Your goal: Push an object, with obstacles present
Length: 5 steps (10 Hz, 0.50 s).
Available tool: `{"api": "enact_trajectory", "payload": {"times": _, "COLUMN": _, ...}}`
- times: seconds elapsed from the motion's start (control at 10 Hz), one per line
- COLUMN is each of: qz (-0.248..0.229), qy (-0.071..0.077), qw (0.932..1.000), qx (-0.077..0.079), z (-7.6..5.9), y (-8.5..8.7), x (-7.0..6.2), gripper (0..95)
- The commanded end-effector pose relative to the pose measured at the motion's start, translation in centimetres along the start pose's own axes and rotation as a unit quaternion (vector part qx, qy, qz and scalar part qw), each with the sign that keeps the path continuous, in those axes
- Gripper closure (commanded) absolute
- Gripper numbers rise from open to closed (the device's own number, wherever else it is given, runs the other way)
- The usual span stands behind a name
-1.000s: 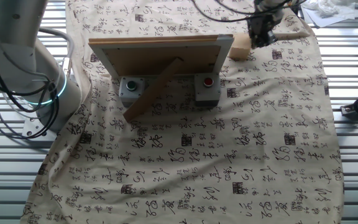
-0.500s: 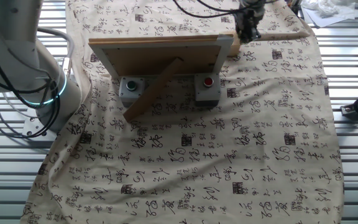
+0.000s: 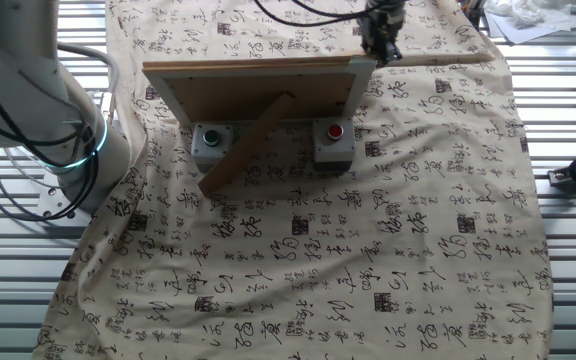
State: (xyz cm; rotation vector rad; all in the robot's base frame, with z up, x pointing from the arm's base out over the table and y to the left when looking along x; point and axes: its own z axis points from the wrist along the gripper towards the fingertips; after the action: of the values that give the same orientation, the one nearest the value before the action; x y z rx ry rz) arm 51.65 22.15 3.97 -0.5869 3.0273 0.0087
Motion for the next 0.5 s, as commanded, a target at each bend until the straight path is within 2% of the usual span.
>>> {"api": "enact_trajectory", "payload": {"times": 0.1, "qz": -0.001, "qy": -0.006, "qw": 1.0, "qx": 0.006, "z": 0.1, "y": 0.2, "x": 1.8, "gripper": 95.0}}
{"api": "enact_trajectory", "payload": {"times": 0.2, "qz": 0.0, "qy": -0.007, "qw": 1.0, "qx": 0.006, "z": 0.1, "y": 0.3, "x": 2.2, "gripper": 95.0}}
{"api": "enact_trajectory", "payload": {"times": 0.3, "qz": 0.001, "qy": -0.009, "qw": 0.9999, "qx": 0.007, "z": -0.1, "y": 0.5, "x": 3.4, "gripper": 95.0}}
{"api": "enact_trajectory", "payload": {"times": 0.5, "qz": 0.002, "qy": -0.01, "qw": 0.9999, "qx": 0.008, "z": -0.2, "y": 0.7, "x": 3.6, "gripper": 95.0}}
